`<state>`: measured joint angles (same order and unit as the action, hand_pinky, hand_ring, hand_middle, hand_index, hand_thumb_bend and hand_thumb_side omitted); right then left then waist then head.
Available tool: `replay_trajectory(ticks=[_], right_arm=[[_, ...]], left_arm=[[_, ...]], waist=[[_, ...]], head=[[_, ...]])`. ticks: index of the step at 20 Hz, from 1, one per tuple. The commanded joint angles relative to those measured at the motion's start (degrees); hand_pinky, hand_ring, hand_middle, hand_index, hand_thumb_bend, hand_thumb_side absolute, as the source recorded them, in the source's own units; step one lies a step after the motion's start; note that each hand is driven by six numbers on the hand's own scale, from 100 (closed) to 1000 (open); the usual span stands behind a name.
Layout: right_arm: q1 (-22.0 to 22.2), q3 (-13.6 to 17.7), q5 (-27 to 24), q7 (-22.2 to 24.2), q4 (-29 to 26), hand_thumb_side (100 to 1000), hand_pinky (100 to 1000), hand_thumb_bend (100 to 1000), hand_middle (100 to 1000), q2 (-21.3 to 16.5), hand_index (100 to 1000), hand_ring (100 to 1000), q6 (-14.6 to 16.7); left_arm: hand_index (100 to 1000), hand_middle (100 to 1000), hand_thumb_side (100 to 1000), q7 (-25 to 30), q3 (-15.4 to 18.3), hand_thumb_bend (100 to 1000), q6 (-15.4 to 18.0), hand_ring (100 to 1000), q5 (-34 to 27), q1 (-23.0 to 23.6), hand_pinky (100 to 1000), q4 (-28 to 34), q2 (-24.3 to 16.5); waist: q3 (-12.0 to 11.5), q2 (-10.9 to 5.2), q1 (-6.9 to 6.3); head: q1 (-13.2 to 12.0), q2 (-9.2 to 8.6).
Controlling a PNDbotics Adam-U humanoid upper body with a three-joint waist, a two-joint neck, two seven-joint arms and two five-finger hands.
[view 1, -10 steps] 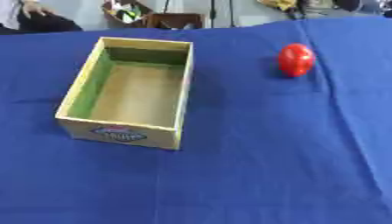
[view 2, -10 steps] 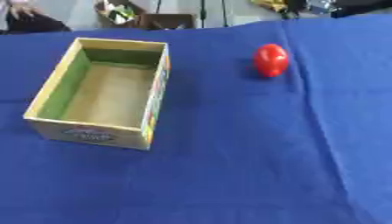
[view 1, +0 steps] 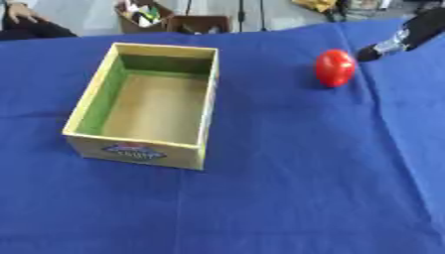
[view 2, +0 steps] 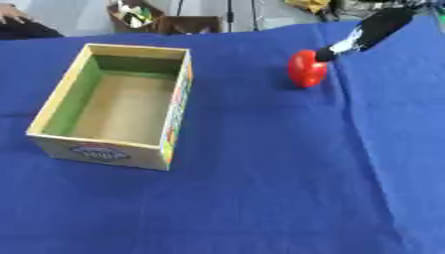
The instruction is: Pick up objects on the table and place them in the box.
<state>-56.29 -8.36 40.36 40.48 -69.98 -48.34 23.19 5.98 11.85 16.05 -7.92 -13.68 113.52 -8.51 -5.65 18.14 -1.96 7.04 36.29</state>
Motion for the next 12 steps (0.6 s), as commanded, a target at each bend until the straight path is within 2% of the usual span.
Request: replay_trajectory(ticks=[1,5,12], right_arm=[[-2.11,-0.09,1.36,2.69,3.43,670,936,618,1000,0.30,1000,1000,0.69],[-3.42,0.30,1.09,5.72,6.20,647,936,576,1000,1.31,1000,1000,1.19],[-4.76,1.06,3.66,5.71,10.86,626,927,538,1000,2.93,1000,1000,1.04]], left_arm=[[703,369,784,0.29,-0.23,100,0.04,318,-0.40,-0.29,177,0.93,-1.04],[703,369,785,0.36,-0.26,100,0.06,318,-0.54,-0.24,177,0.86,-1.04],[703,368,786,0.79,-0.48,100,0.20,316,-0.91,-0.50,174,0.76,-0.90]], waist=[[-0.15,-1.34,0.08],[-0.36,-1.11,0.12],[-1.40,0.09,0.01]], head=[[0.26,0.02],[0.32,-0.35],[1.06,-1.85]])
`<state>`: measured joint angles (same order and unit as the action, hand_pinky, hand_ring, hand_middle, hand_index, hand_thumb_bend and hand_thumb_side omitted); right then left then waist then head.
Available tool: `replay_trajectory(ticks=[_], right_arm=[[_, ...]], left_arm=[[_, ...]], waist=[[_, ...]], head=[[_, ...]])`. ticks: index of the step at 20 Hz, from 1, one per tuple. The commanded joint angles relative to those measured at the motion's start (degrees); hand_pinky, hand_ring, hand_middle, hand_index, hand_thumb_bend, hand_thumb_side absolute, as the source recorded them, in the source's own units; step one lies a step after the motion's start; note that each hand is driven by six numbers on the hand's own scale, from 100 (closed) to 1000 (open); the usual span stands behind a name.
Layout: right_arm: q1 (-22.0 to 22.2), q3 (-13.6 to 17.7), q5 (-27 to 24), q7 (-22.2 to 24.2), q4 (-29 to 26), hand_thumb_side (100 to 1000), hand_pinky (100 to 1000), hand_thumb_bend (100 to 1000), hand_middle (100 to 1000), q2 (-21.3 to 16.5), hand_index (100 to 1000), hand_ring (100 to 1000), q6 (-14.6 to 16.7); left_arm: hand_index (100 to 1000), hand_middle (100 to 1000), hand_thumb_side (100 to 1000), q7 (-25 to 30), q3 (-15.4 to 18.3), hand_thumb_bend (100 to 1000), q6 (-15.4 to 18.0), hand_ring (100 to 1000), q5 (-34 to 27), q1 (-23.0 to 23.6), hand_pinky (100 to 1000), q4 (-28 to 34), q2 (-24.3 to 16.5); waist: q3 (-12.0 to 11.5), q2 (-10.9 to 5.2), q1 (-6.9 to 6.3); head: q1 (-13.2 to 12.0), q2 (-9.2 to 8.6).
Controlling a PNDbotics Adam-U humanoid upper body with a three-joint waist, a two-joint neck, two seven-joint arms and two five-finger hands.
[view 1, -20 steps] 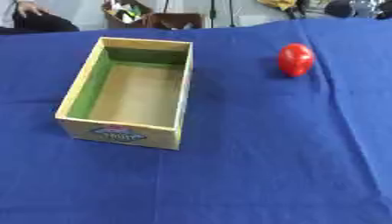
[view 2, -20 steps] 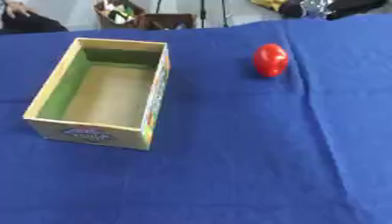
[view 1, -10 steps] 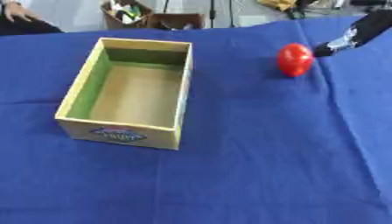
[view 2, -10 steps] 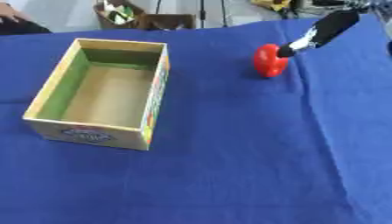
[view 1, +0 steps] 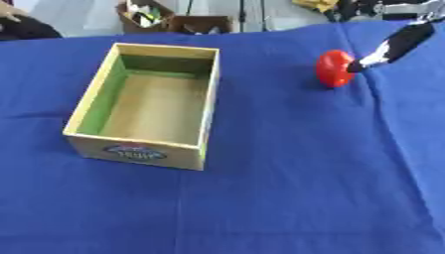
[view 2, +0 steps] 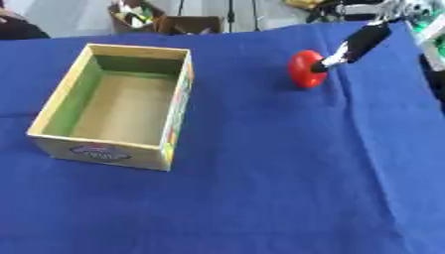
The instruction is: Pick up objects on the table and place them in the box.
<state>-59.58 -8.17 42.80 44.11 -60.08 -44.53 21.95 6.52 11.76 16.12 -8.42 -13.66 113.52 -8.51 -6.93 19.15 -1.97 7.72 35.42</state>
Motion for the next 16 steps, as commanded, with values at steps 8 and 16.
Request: replay_trajectory(ticks=[8,16], right_arm=[[-0.65,0.90,2.67,3.24,3.90,566,933,447,1000,-0.97,1000,1000,3.92],[-0.85,1.39,0.89,7.12,3.89,512,915,151,1000,-1.33,1000,1000,3.90]], left_arm=[[703,366,784,0.39,-0.31,100,0.45,314,-0.65,-0.72,170,0.52,-0.85],[702,365,783,0.77,-0.53,100,0.68,314,-0.86,-0.97,167,0.24,-0.92]], waist=[[-0.97,0.53,-0.50],[-1.51,1.27,-0.87]], head=[[1.18,-2.08],[1.95,-2.60]])
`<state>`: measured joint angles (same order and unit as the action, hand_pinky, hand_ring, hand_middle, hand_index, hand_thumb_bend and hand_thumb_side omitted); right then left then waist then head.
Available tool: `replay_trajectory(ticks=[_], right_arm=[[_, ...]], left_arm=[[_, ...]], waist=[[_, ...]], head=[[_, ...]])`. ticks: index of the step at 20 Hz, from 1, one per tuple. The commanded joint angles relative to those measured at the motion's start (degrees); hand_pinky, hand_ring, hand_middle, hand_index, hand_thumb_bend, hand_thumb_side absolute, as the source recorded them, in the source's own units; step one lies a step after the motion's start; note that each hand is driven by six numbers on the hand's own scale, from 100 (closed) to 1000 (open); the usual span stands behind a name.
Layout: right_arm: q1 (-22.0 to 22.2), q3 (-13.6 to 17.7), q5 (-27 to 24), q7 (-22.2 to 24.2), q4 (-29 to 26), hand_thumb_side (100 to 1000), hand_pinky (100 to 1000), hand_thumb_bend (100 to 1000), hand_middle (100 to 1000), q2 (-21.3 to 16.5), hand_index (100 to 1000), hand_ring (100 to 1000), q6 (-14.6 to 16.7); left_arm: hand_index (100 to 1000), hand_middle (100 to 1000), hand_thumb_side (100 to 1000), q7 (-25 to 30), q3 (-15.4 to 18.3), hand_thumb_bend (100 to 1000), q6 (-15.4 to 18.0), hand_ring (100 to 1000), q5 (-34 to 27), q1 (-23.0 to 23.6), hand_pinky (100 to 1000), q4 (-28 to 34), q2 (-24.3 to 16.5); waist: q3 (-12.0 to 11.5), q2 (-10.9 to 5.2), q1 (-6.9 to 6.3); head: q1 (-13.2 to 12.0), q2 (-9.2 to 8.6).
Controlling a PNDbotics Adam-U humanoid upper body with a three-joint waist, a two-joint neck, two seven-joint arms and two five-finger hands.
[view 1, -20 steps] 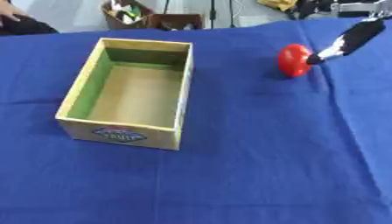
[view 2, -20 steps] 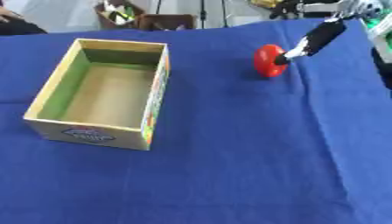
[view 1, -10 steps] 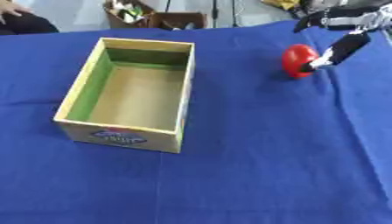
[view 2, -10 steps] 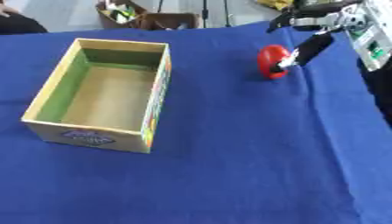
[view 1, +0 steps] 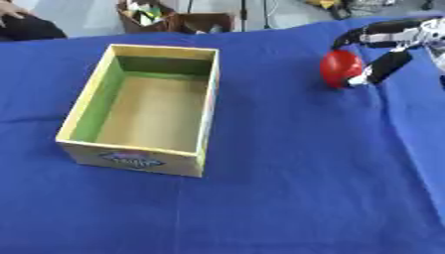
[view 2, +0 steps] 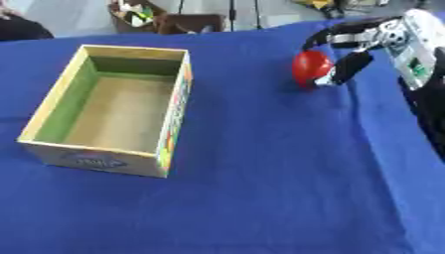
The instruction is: Pick up objects on the table and place them in the box.
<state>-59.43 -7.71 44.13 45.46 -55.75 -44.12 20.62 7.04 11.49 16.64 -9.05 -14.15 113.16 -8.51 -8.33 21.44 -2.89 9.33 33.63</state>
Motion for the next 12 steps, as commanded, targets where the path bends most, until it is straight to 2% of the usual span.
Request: replay_trajectory(ticks=[1,3,8,12], right_arm=[[-1.04,1.06,-0.32,5.46,-0.35,499,909,100,1000,-1.70,1000,1000,5.05],[-1.09,1.26,-0.16,4.93,0.02,490,904,100,1000,-1.62,1000,1000,4.74],[-1.20,1.48,-0.28,3.99,0.62,461,877,100,977,-1.36,1000,978,4.28],[-1.17,1.30,0.63,4.45,1.44,448,876,100,975,-1.32,1000,971,3.87]], left_arm=[[702,364,783,0.28,-0.28,100,0.19,313,-0.25,-0.50,167,0.57,-0.93],[702,364,783,0.37,-0.32,100,0.24,313,-0.32,-0.54,166,0.50,-0.96],[702,364,785,0.64,-0.53,100,0.29,313,-0.49,-0.87,166,0.46,-0.90],[702,364,783,0.80,-0.54,100,0.33,313,-0.55,-1.00,166,0.45,-0.95]], waist=[[-0.23,-0.94,0.00],[-0.38,-0.80,-0.06],[-0.56,-0.34,-0.07],[-0.89,-0.06,-0.03]], head=[[0.44,-0.89],[0.63,-1.13],[0.48,-2.98],[0.64,-3.17]])
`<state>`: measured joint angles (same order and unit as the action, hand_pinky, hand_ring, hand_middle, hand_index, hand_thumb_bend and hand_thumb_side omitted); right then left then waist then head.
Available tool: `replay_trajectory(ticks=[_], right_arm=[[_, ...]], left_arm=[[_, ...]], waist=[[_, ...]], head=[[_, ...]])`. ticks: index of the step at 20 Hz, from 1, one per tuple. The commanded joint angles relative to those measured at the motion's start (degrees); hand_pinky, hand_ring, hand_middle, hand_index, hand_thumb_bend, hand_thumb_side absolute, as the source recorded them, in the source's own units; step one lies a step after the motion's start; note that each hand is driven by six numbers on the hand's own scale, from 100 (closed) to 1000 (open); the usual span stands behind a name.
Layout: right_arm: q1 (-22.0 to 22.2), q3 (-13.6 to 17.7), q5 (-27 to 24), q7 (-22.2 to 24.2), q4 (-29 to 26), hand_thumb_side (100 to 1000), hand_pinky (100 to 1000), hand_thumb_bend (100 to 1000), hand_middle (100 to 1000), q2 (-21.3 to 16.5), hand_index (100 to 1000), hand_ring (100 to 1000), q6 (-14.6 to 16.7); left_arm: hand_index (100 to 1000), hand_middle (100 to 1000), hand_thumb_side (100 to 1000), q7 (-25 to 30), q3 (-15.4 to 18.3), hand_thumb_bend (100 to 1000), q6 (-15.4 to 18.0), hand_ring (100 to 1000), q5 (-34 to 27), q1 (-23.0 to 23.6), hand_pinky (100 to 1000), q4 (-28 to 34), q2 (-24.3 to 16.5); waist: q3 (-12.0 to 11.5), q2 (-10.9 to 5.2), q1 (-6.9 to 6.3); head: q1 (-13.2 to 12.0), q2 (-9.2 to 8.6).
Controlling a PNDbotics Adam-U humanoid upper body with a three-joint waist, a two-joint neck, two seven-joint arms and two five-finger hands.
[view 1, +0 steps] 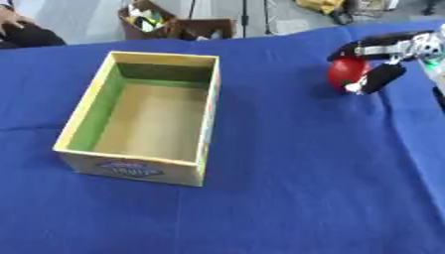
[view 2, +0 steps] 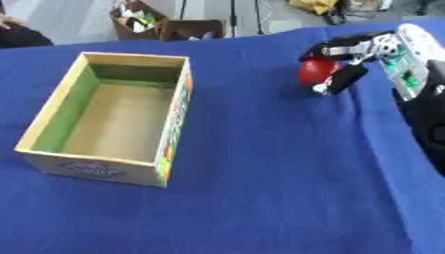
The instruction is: Pick up objects on the table and place them in the box.
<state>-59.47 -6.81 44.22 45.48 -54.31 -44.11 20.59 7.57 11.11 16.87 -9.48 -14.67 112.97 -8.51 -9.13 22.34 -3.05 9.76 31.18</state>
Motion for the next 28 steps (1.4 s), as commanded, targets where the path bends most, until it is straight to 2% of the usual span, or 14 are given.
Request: replay_trajectory(ticks=[1,5,9,10,11,13,14,16,20,23,24,28], right_arm=[[-1.18,0.33,1.05,4.83,0.17,446,880,100,970,-1.33,1000,973,3.82],[-1.47,0.50,2.22,6.08,0.56,444,856,100,960,-1.23,1000,963,3.35],[-1.44,0.90,1.17,5.02,0.06,462,860,116,952,-1.36,1000,967,3.03],[-1.46,0.93,1.16,4.47,-0.11,476,860,175,956,-1.42,1000,968,2.97],[-1.47,0.92,1.36,3.93,-0.24,479,859,186,957,-1.47,1000,968,2.89],[-1.54,0.87,2.57,2.88,-0.45,502,852,323,972,-1.61,1000,962,2.53],[-1.57,0.90,3.44,2.29,-0.53,534,857,464,978,-1.68,1000,964,2.23],[-1.66,1.08,5.28,0.84,-0.73,567,858,580,975,-1.74,1000,963,1.51],[-1.68,1.51,7.48,-2.63,-1.12,606,858,693,968,-2.02,1000,959,0.22],[-1.55,1.66,8.67,-4.79,-1.22,643,858,721,968,-2.44,1000,957,-0.91],[-1.52,1.68,9.19,-5.44,-1.25,679,857,719,966,-2.55,1000,957,-1.38],[-1.23,1.66,11.17,-8.05,-1.29,721,856,694,950,-2.78,1000,956,-4.01]], left_arm=[[702,364,783,0.27,-0.13,100,0.11,313,-0.12,-0.49,166,0.64,-0.96],[702,364,783,0.36,-0.17,100,0.11,314,-0.15,-0.59,166,0.64,-0.96],[703,364,785,0.39,-0.15,100,0.05,313,-0.14,-0.55,166,0.60,-0.95],[702,364,785,0.41,-0.15,100,0.03,314,-0.13,-0.57,166,0.60,-0.95],[702,364,785,0.43,-0.16,100,0.01,314,-0.13,-0.57,166,0.61,-0.95],[702,364,785,0.46,-0.18,100,-0.01,314,-0.14,-0.56,166,0.63,-0.94],[702,364,785,0.48,-0.18,100,-0.03,314,-0.13,-0.54,166,0.63,-0.94],[702,364,783,0.49,-0.18,100,-0.04,314,-0.13,-0.51,167,0.64,-0.96],[701,364,781,0.52,-0.16,100,-0.09,314,-0.08,-0.35,167,0.62,-0.99],[701,364,778,0.53,-0.12,100,-0.14,315,-0.03,-0.21,167,0.61,-1.04],[701,364,776,0.54,-0.12,100,-0.16,315,-0.01,-0.18,168,0.62,-1.06],[700,364,768,0.58,-0.11,100,-0.23,315,0.07,-0.01,168,0.64,-1.06]], waist=[[-0.13,-0.89,0.15],[-0.13,-0.71,0.22],[-0.13,-0.62,0.25],[-0.11,-0.62,0.26],[-0.10,-0.63,0.27],[-0.05,-0.67,0.30],[-0.03,-0.70,0.30],[0.04,-0.80,0.31],[0.34,-1.07,0.38],[0.66,-1.35,0.44],[0.74,-1.44,0.46],[1.00,-1.82,0.50]], head=[[0.29,-0.65],[0.51,-0.33],[0.66,0.11],[0.63,0.11],[0.61,0.13],[0.60,0.24],[0.57,0.30],[0.51,0.48],[0.33,0.92],[0.12,1.27],[0.08,1.36],[0.01,1.65]])
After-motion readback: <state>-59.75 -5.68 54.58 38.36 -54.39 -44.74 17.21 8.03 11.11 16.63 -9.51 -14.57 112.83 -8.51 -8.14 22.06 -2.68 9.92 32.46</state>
